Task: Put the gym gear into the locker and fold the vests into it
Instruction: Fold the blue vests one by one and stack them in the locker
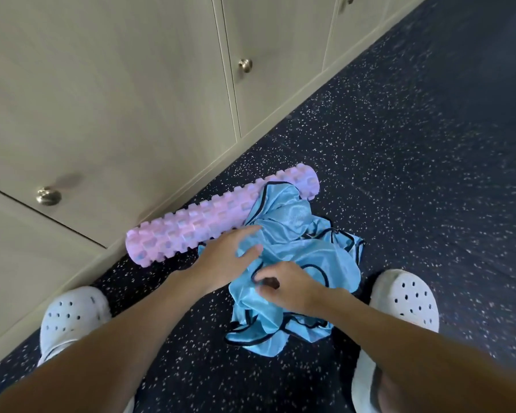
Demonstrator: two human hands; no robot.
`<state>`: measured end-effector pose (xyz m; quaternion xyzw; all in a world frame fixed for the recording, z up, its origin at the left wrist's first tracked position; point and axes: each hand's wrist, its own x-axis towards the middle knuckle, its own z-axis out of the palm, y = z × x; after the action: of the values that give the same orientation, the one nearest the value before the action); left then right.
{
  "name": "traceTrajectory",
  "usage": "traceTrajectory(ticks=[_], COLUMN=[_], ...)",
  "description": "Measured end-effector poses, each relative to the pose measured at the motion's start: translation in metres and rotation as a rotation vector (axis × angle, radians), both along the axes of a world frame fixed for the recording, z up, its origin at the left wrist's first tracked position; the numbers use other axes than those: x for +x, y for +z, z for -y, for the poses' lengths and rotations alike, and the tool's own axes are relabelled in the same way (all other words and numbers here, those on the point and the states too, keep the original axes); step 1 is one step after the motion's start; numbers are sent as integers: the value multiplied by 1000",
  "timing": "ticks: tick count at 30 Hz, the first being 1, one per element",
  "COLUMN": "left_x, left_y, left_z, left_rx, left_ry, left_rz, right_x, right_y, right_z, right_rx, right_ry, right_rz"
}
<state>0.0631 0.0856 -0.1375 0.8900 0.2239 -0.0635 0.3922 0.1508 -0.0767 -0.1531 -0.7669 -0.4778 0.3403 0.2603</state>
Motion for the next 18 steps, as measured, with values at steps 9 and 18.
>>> traceTrajectory(ticks=[9, 18], left_x=[-39, 6], left_y=[-2, 16], left_z=[15, 62], left_rx=[484, 174], left_ry=[-223, -140], left_rz=[-517, -65], right_x=[42, 61], right_y=[1, 4], right_z=[51, 69], right_rx=[-308, -108], right_ry=[-521, -718], right_rz=[288, -16])
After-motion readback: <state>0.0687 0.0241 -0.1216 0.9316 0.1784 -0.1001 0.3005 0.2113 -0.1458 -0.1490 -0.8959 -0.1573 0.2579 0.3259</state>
